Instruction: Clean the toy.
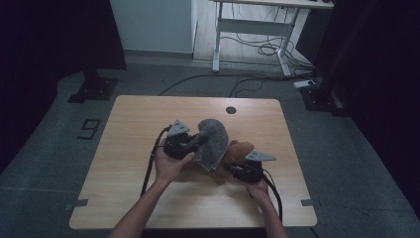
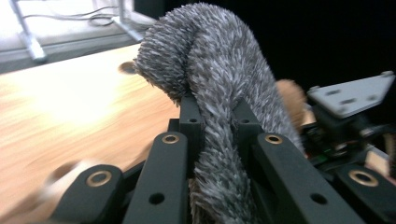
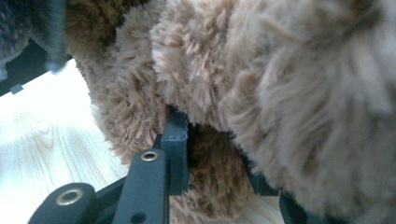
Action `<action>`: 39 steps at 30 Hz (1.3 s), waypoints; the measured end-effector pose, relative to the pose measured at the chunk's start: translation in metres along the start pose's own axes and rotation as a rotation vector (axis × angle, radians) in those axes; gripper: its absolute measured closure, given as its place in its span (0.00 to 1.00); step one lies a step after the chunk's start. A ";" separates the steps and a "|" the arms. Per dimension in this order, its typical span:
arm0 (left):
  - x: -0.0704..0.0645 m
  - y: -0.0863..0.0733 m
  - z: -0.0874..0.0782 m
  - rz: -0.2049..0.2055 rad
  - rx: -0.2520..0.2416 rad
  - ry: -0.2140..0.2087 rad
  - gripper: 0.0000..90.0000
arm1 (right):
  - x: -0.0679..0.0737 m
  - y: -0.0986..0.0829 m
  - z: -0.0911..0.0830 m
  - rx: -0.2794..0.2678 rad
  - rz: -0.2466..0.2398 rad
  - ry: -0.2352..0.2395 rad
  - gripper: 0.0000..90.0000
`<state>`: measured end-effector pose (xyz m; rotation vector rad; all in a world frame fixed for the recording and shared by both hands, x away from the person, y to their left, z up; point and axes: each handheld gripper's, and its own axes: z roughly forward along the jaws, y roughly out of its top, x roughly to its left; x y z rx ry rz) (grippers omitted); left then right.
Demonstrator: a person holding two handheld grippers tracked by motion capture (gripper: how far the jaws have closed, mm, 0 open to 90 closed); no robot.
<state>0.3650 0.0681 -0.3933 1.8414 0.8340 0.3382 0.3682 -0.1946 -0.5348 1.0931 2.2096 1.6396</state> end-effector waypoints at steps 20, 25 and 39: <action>-0.015 -0.030 0.048 0.131 0.204 0.134 0.87 | 0.000 -0.002 0.000 0.026 -0.008 0.009 0.75; -0.002 -0.033 0.028 0.127 0.185 0.186 0.87 | 0.000 -0.003 0.000 0.027 -0.006 0.004 0.75; 0.023 -0.049 0.004 0.075 0.175 0.216 0.86 | -0.003 -0.003 -0.006 0.014 0.011 -0.010 0.56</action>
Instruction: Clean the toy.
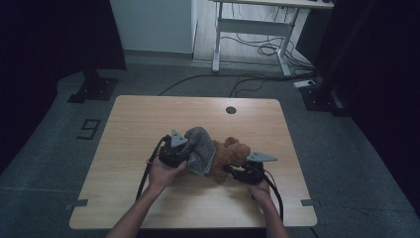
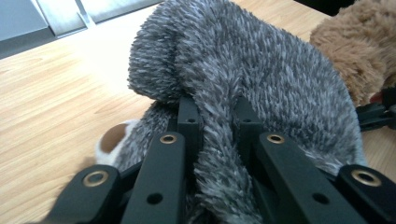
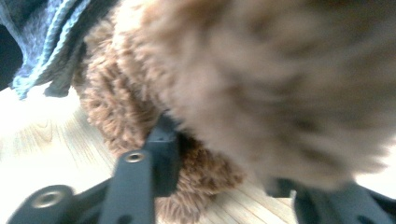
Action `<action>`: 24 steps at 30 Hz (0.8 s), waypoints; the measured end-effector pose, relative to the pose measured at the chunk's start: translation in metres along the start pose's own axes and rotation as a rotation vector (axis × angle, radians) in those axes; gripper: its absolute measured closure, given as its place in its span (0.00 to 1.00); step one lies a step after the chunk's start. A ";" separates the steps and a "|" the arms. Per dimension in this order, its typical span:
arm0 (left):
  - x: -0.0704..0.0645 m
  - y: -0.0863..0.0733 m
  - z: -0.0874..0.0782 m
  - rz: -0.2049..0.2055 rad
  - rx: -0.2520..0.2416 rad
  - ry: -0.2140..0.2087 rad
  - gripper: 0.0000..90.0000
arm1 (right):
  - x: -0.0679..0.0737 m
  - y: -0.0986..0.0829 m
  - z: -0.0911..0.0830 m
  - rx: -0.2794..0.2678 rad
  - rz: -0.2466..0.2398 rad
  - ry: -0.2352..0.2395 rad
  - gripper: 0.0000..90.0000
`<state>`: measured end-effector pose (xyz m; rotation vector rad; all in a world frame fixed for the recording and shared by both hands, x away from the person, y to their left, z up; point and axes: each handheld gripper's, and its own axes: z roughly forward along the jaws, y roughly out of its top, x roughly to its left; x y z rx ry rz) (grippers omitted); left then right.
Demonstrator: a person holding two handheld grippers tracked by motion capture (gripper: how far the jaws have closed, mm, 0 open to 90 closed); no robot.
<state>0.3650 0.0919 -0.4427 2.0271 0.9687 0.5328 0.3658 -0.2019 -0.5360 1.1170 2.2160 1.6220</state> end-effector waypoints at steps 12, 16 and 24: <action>-0.014 0.001 0.014 0.041 0.012 0.005 0.86 | 0.001 0.012 -0.029 -0.094 0.018 0.011 0.40; -0.016 0.005 0.010 0.046 -0.009 0.004 0.86 | 0.002 0.016 -0.031 -0.124 0.015 0.009 0.61; -0.057 0.035 0.017 0.109 -0.055 -0.066 0.86 | 0.009 0.017 -0.026 -0.106 -0.015 -0.035 0.78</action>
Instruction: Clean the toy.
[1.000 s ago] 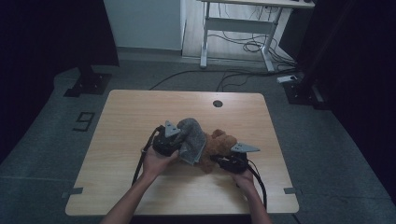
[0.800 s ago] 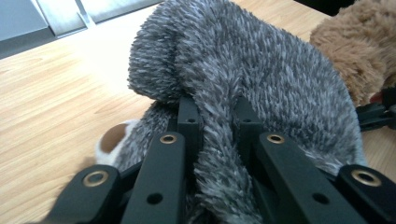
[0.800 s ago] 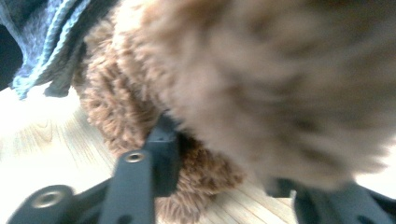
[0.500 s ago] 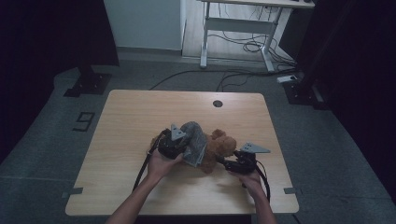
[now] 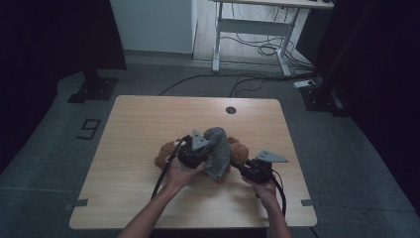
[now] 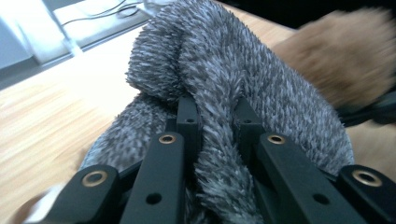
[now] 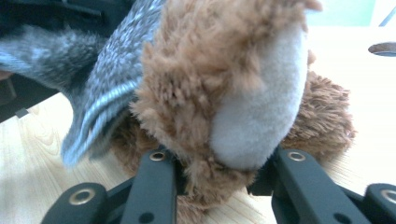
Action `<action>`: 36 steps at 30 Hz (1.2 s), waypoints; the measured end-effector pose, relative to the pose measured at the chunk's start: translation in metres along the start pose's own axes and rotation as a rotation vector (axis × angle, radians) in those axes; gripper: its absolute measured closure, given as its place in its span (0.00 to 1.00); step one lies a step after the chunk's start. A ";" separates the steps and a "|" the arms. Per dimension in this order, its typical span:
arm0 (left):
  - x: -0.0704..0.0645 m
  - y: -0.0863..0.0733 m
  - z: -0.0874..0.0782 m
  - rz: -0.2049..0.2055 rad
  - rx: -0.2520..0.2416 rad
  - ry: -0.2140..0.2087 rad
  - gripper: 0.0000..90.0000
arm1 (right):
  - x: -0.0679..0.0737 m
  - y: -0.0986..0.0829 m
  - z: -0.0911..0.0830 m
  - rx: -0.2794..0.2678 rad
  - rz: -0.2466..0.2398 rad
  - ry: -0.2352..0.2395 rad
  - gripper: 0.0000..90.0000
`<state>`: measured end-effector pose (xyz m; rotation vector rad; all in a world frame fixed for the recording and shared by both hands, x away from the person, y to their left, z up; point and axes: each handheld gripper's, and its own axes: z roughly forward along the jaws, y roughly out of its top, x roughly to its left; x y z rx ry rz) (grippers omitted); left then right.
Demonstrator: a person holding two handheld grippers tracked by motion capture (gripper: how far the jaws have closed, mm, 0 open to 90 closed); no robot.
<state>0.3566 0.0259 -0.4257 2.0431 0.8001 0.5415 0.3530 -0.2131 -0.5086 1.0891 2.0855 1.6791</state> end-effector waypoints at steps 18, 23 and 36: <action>0.016 -0.025 -0.002 0.042 0.077 0.103 0.87 | -0.011 -0.010 0.001 0.059 0.060 -0.056 0.81; 0.043 -0.048 -0.022 -0.036 0.067 0.100 0.87 | -0.014 -0.013 0.002 0.063 0.071 -0.035 0.80; 0.068 -0.058 -0.060 -0.128 -0.014 0.103 0.87 | -0.014 -0.015 0.004 0.080 0.065 -0.036 0.80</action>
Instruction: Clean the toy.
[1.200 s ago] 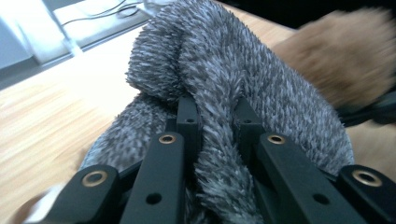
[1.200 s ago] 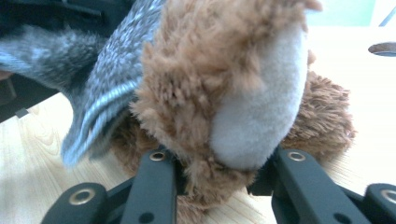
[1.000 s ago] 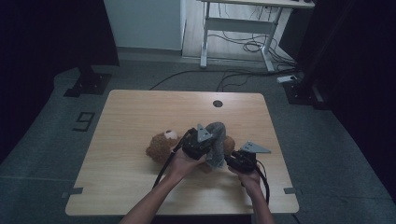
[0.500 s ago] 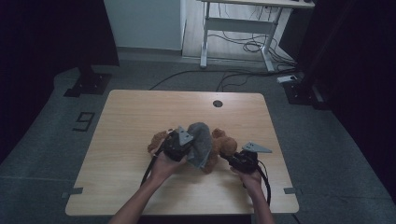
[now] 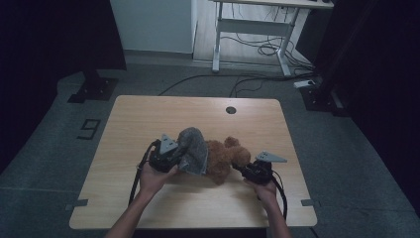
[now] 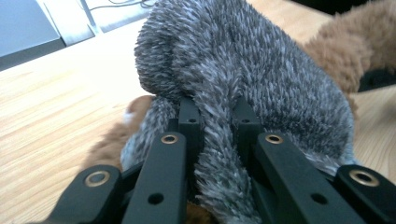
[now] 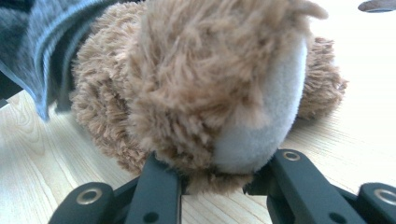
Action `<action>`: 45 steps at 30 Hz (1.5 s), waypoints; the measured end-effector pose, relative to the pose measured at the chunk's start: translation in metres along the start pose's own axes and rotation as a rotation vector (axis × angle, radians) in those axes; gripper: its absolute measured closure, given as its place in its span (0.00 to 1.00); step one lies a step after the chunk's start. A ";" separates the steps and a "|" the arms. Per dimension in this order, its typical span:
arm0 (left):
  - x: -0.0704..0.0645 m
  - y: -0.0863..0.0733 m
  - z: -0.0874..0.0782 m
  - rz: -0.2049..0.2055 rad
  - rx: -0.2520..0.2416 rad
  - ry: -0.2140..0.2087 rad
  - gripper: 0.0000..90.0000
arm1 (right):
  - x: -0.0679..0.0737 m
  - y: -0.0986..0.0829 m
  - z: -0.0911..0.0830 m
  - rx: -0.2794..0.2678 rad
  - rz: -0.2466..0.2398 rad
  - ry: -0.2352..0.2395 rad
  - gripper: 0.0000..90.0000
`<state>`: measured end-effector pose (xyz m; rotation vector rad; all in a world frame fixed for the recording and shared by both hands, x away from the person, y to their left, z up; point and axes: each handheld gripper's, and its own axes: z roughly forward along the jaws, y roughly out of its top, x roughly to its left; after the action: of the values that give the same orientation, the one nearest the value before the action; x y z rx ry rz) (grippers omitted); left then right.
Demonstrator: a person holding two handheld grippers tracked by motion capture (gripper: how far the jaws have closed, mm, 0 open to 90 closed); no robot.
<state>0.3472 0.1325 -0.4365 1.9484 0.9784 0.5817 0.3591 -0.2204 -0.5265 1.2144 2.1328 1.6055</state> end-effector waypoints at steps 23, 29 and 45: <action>0.052 -0.030 -0.013 -0.120 0.050 0.084 0.88 | -0.005 -0.006 0.004 0.014 0.031 -0.022 0.81; 0.009 0.003 0.003 -0.013 0.026 0.059 0.88 | -0.005 -0.006 0.004 0.015 0.034 -0.018 0.81; 0.001 -0.011 0.023 -0.017 0.070 0.004 0.87 | -0.003 -0.006 0.006 0.028 0.013 -0.009 0.81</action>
<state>0.3595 0.1259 -0.4578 1.9999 1.0293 0.5489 0.3619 -0.2191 -0.5350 1.2438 2.1527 1.5777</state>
